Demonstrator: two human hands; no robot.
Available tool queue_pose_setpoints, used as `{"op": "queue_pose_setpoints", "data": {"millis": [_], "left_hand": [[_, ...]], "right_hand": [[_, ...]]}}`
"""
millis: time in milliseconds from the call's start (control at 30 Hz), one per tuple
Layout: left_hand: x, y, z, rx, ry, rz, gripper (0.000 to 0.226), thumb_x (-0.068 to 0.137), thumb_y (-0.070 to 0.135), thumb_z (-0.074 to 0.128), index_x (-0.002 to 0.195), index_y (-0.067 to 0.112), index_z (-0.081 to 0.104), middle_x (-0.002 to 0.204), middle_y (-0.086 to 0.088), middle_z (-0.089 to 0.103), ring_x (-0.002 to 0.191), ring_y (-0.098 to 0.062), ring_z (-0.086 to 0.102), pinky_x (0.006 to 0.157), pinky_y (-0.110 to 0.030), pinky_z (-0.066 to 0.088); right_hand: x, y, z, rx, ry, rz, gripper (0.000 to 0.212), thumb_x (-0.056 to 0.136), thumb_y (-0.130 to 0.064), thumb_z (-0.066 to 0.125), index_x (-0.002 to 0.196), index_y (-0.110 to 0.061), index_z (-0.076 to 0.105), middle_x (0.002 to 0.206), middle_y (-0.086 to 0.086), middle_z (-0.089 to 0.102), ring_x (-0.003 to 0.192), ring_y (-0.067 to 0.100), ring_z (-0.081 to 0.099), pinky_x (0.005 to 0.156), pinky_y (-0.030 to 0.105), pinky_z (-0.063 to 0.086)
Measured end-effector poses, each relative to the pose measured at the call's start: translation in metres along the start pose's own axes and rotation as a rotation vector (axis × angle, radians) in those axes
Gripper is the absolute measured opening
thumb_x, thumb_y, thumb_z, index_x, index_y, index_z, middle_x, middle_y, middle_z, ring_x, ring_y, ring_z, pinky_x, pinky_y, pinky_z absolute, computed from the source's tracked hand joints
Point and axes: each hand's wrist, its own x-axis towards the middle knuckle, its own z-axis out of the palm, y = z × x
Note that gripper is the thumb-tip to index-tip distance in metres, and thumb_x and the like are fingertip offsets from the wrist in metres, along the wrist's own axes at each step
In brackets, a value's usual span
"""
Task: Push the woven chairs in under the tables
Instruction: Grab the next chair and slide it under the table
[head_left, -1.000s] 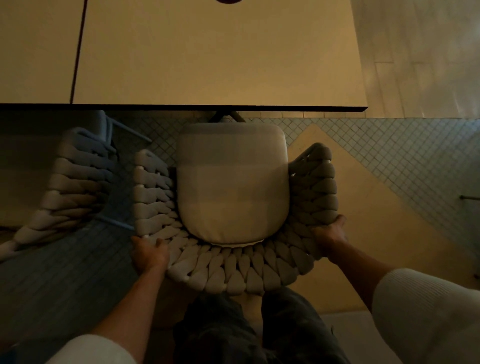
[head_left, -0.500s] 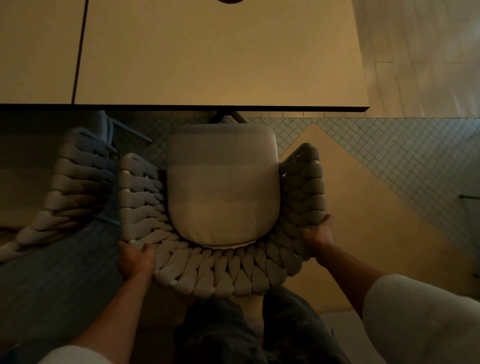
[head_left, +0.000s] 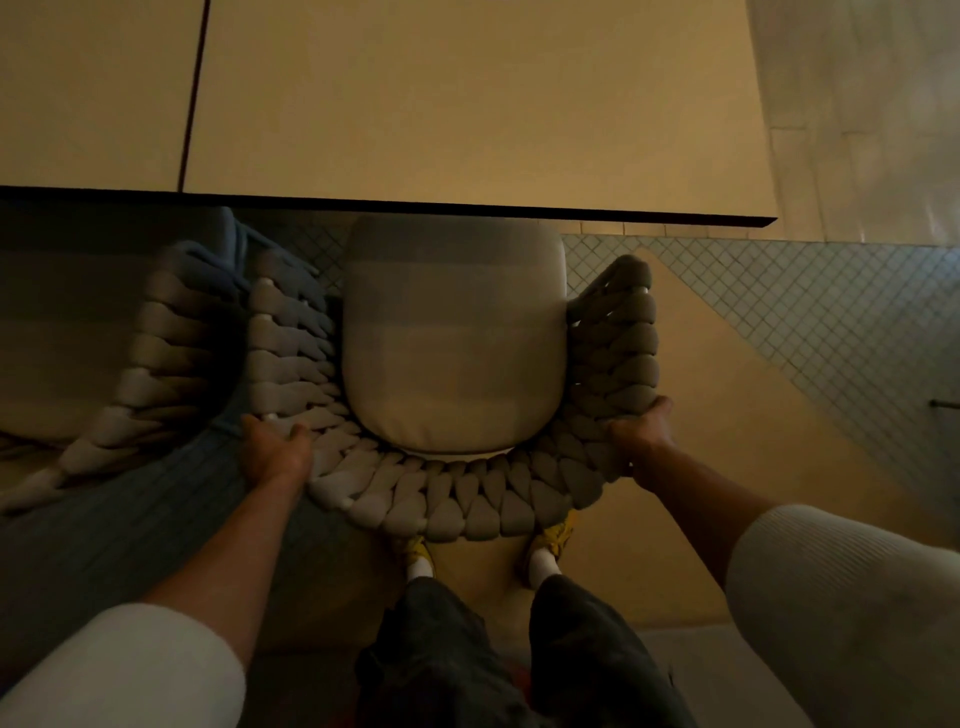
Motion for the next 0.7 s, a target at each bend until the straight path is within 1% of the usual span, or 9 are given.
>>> {"op": "queue_pose_setpoints", "data": {"millis": [67,100,167,233,433,600,700], "left_hand": [[0.003,0.005,-0.002,-0.008,0.003,0.004,0.06,0.093,0.02,0.07,0.141,0.001,0.04,0.139,-0.034,0.053,0.125,-0.052,0.054,0.101,-0.054,0.046],[0.004,0.007,-0.003,-0.01,0.005,0.006,0.06,0.093,0.02,0.071,0.141,0.001,0.041,0.139,-0.034,0.053,0.126,-0.052,0.053,0.101,-0.054,0.046],[0.007,0.012,-0.006,-0.001,0.008,0.005,0.058,0.093,0.02,0.071,0.139,0.0,0.042,0.14,-0.033,0.053,0.126,-0.051,0.053,0.101,-0.053,0.046],[0.009,0.015,-0.009,0.004,0.003,0.005,0.057,0.093,0.02,0.072,0.138,-0.001,0.043,0.139,-0.033,0.054,0.126,-0.051,0.054,0.101,-0.052,0.046],[0.015,0.011,-0.013,-0.001,-0.037,0.017,0.06,0.089,0.02,0.076,0.136,0.0,0.045,0.139,-0.032,0.055,0.125,-0.049,0.056,0.102,-0.053,0.047],[0.019,0.01,-0.015,0.049,-0.039,-0.003,0.061,0.09,0.019,0.075,0.138,-0.001,0.043,0.14,-0.034,0.053,0.126,-0.051,0.054,0.103,-0.054,0.046],[0.017,0.013,-0.014,0.051,-0.044,-0.005,0.062,0.089,0.018,0.075,0.138,-0.001,0.043,0.14,-0.034,0.053,0.127,-0.051,0.053,0.103,-0.054,0.046]], "right_hand": [[-0.004,-0.005,0.002,0.005,-0.002,-0.004,0.066,0.094,-0.032,0.071,0.143,-0.032,0.026,0.134,0.015,0.045,0.11,0.044,0.058,0.082,0.065,0.058],[-0.003,-0.006,0.003,-0.013,0.002,-0.017,0.068,0.091,-0.031,0.074,0.141,-0.031,0.027,0.131,0.014,0.046,0.109,0.044,0.058,0.085,0.067,0.058],[-0.003,-0.008,0.005,-0.038,0.016,-0.032,0.073,0.082,-0.031,0.081,0.134,-0.033,0.029,0.124,0.015,0.048,0.106,0.044,0.058,0.085,0.07,0.057],[0.0,-0.007,0.008,-0.032,0.036,-0.036,0.072,0.079,-0.03,0.082,0.129,-0.033,0.03,0.125,0.018,0.049,0.108,0.046,0.059,0.084,0.071,0.057],[-0.009,-0.011,0.01,-0.039,0.052,-0.053,0.072,0.084,-0.026,0.079,0.136,-0.03,0.03,0.118,0.015,0.05,0.112,0.05,0.06,0.084,0.07,0.057],[-0.012,-0.011,0.014,-0.041,0.054,-0.05,0.07,0.087,-0.026,0.076,0.138,-0.032,0.03,0.13,0.022,0.054,0.114,0.051,0.06,0.086,0.069,0.057],[-0.01,-0.01,0.01,-0.032,0.039,-0.046,0.071,0.084,-0.028,0.077,0.137,-0.033,0.03,0.131,0.021,0.054,0.113,0.05,0.06,0.086,0.069,0.057]]}}
